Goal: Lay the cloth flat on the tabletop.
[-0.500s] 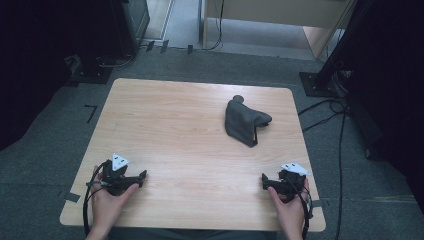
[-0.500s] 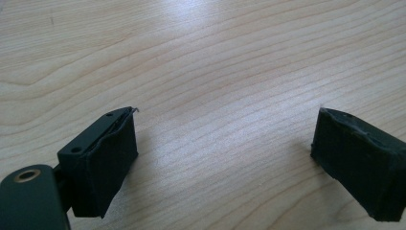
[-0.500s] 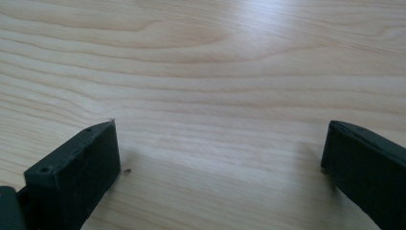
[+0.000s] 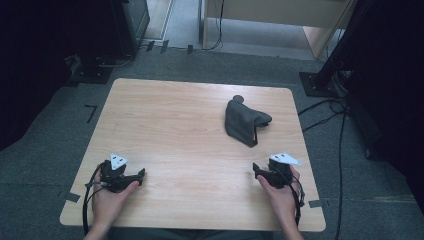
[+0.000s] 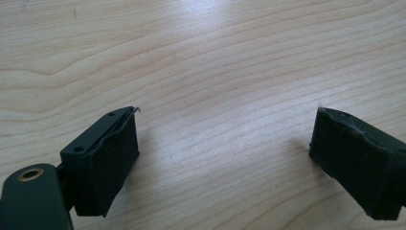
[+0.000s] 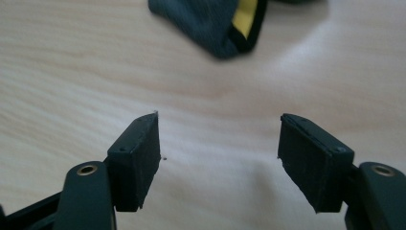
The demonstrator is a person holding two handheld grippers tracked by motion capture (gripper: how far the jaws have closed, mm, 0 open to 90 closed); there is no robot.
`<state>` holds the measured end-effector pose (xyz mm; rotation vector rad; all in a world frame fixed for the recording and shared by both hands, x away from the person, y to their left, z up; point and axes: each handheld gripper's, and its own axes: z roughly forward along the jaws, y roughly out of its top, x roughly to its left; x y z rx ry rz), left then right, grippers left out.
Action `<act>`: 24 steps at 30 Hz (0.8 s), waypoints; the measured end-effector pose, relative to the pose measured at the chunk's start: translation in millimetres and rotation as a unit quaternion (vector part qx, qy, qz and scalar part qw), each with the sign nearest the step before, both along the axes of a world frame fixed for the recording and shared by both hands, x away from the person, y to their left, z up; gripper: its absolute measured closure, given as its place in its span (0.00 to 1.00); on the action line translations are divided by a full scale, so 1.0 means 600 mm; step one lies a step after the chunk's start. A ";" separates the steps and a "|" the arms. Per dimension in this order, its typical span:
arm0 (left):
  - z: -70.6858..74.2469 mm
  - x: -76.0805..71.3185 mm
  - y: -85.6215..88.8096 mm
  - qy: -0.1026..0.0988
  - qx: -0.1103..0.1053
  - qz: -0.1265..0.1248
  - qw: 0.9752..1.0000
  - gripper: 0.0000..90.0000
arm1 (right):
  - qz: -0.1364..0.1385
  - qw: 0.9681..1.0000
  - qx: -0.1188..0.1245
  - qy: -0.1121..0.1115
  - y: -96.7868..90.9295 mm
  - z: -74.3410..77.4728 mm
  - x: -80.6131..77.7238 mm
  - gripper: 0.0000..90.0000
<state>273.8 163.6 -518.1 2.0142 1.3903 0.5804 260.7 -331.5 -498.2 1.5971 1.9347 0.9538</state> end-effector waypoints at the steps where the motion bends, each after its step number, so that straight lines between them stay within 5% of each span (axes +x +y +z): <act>1: 0.000 -0.001 0.001 0.000 -0.001 0.000 1.000 0.10 | 0.002 1.000 -0.001 -0.006 0.006 0.005 0.008 0.38; 7: 0.000 -0.004 0.003 0.000 0.001 -0.003 1.000 0.11 | 0.011 0.999 -0.027 -0.026 0.049 0.017 0.073 0.45; 11: 0.001 -0.006 0.003 -0.003 -0.001 -0.006 1.000 0.14 | -0.019 0.999 -0.035 -0.015 0.060 0.005 0.122 0.48; 13: 0.001 -0.008 0.005 -0.003 0.001 -0.009 1.000 0.15 | -0.024 0.999 -0.026 -0.004 0.062 -0.005 0.141 0.59; 15: 0.001 -0.009 0.004 -0.004 -0.001 -0.009 1.000 0.15 | -0.015 0.999 -0.034 0.006 0.066 -0.013 0.150 0.80; 17: 0.001 -0.010 0.004 -0.004 -0.002 -0.011 1.000 0.15 | -0.007 0.999 -0.047 -0.001 0.074 -0.014 0.147 0.94; 22: 0.007 -0.015 0.001 -0.007 -0.006 -0.008 1.000 0.16 | 0.049 0.998 -0.034 -0.029 0.108 -0.001 0.118 0.97; 24: 0.011 -0.017 -0.006 -0.013 -0.015 -0.011 1.000 0.17 | 0.084 0.995 -0.023 -0.048 0.144 0.014 0.089 0.97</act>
